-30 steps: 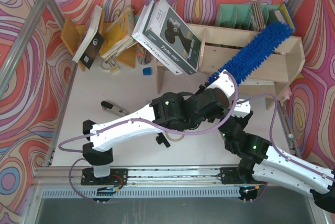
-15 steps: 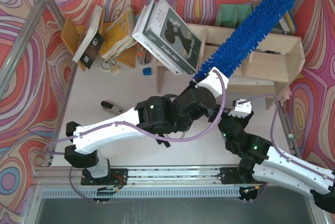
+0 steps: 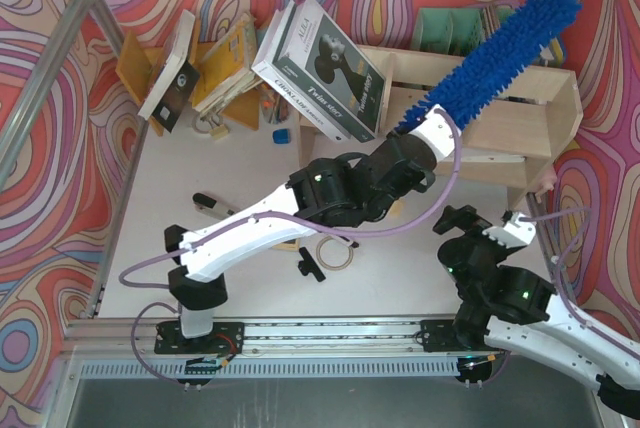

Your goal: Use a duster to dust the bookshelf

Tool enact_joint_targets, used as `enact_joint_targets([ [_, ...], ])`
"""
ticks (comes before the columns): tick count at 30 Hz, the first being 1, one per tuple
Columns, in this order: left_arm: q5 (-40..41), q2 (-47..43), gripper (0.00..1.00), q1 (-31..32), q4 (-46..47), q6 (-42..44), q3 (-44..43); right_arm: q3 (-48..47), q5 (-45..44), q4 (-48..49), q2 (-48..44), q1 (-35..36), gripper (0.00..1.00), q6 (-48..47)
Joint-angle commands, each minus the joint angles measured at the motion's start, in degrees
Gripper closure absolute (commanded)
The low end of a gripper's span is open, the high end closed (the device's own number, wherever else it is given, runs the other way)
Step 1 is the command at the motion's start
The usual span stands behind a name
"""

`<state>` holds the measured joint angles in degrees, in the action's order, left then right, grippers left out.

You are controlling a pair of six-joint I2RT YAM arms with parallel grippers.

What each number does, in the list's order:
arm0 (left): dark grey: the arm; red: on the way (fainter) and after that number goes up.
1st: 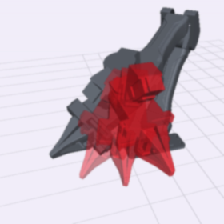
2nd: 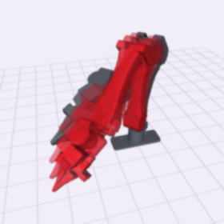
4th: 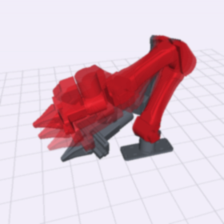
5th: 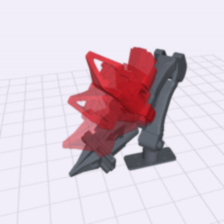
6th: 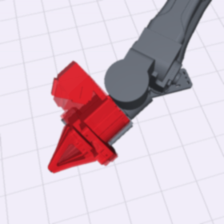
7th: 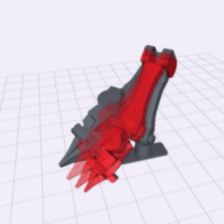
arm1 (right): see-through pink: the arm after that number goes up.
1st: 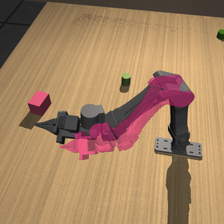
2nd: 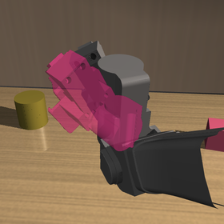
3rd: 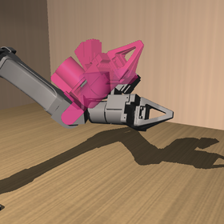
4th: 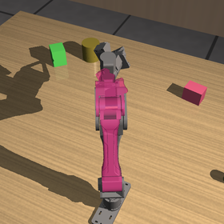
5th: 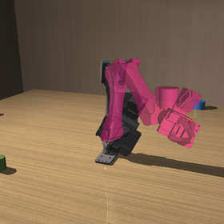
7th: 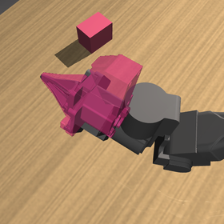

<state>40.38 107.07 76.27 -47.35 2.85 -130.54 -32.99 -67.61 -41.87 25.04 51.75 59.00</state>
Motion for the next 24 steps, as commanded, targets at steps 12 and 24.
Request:
enact_joint_targets([
  [12,-12.5,10.5,1.00,-3.7,-7.1,1.6,-12.2,-2.4,-4.7,-15.2,1.8,0.3,0.01,15.5],
  [24,-19.5,10.8,1.00,-4.3,-7.9,4.8,-13.5,-1.2,-5.0,-10.9,-0.9,0.3,0.01,10.4],
])
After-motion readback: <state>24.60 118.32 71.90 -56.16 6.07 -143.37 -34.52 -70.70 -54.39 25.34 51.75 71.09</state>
